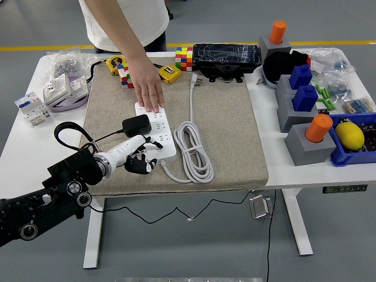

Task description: Put the plug near the board,insert it into the board,press the button,pull the plug out

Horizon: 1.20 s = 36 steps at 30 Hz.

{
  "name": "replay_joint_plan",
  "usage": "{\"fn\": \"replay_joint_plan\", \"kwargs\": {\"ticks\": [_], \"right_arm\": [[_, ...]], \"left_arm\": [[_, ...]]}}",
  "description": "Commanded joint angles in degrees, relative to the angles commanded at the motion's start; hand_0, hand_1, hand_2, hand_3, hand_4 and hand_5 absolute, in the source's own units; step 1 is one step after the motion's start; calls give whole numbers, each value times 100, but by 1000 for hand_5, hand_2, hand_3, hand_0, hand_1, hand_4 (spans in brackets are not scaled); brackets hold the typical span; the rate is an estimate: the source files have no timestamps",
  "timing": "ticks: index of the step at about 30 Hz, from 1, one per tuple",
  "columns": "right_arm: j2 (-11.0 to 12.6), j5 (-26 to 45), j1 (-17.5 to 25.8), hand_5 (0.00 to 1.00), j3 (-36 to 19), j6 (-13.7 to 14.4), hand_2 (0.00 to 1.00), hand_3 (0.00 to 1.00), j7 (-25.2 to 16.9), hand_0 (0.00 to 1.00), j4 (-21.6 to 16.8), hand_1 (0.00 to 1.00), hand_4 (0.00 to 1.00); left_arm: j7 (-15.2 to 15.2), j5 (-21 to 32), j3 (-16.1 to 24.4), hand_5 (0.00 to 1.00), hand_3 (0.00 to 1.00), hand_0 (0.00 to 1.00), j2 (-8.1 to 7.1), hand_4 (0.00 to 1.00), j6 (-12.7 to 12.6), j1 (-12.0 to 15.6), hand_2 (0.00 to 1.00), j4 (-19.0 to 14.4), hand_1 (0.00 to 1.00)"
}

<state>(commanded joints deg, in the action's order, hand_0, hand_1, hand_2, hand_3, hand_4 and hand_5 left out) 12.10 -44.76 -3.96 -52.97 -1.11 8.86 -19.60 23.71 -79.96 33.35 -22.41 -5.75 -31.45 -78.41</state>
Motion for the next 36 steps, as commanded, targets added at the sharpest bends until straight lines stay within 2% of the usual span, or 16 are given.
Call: {"fn": "replay_joint_plan", "kwargs": {"ticks": [23,26,27,32,33,36], "right_arm": [[4,-2,-6,443,7,-3,687,573,3,609,6,675,913],[5,-3,-6,443,-2,-2,687,573,1,609,1,675,913],[4,-3,-6,444,-1,-2,687,573,1,609,1,675,914],[4,8,-10,444,28,-4,687,573,3,609,8,675,914],[4,10,-13,444,35,-5,686,573,3,609,7,675,914],[7,17,-19,444,49,-2,686,573,0,609,2,675,914]], "left_arm": [[230,36,-205,2,726,100,22,487,163,-89,147,92,47],[109,220,-70,2,726,100,31,487,150,-42,147,40,47],[57,300,-23,2,689,106,30,474,141,-29,153,18,48],[-410,741,298,2,689,106,27,474,-27,40,153,-63,48],[-471,751,342,171,628,124,29,635,-55,52,159,-57,46],[-622,757,485,171,628,124,50,635,-127,113,159,-3,46]]}}
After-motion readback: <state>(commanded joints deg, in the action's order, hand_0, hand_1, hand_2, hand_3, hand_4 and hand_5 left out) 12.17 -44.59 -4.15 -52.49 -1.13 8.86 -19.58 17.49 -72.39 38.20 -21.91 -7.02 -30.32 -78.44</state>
